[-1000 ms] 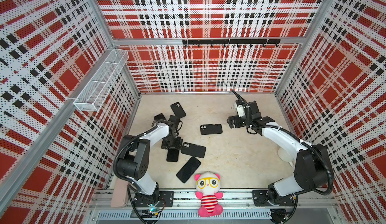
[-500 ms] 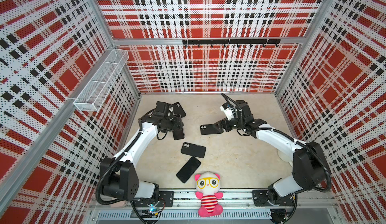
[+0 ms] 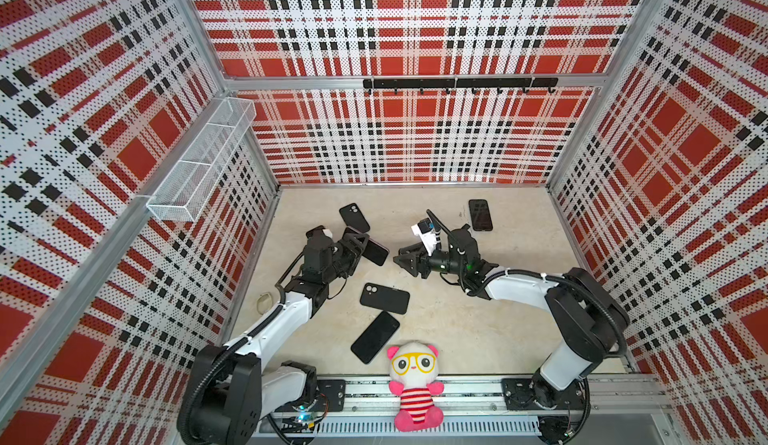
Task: Put the phone into the phone case
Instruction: 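Pass the pink-rimmed phone from the left gripper into the right gripper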
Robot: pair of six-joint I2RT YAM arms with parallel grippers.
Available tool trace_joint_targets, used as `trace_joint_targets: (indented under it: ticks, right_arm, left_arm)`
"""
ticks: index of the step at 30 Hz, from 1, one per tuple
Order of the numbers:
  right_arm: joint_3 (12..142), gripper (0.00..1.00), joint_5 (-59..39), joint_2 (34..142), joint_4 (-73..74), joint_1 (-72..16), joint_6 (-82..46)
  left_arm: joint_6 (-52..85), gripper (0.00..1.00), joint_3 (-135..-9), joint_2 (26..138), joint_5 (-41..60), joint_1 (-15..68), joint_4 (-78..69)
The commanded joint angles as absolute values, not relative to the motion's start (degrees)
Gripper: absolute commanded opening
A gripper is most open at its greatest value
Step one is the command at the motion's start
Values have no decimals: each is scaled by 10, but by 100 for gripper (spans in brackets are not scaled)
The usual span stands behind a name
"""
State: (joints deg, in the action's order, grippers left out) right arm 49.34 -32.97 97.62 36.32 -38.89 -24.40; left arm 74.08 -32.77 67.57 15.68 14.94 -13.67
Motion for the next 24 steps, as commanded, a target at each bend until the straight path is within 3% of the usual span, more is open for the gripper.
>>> trace_joint_targets:
  ticks: [1, 9, 19, 24]
  right_arm:
    - [506, 49, -342, 1002, 461, -403, -262]
    - [526, 33, -331, 1047, 513, -412, -267]
    - [541, 28, -314, 1047, 507, -412, -250]
    - [548, 7, -316, 1053, 509, -412, -251]
  left_arm:
    - [841, 5, -318, 650, 132, 168, -260]
    - [862, 4, -306, 653, 120, 178, -284]
    - [859, 4, -300, 657, 120, 178, -284]
    - [860, 4, -302, 657, 120, 180, -286]
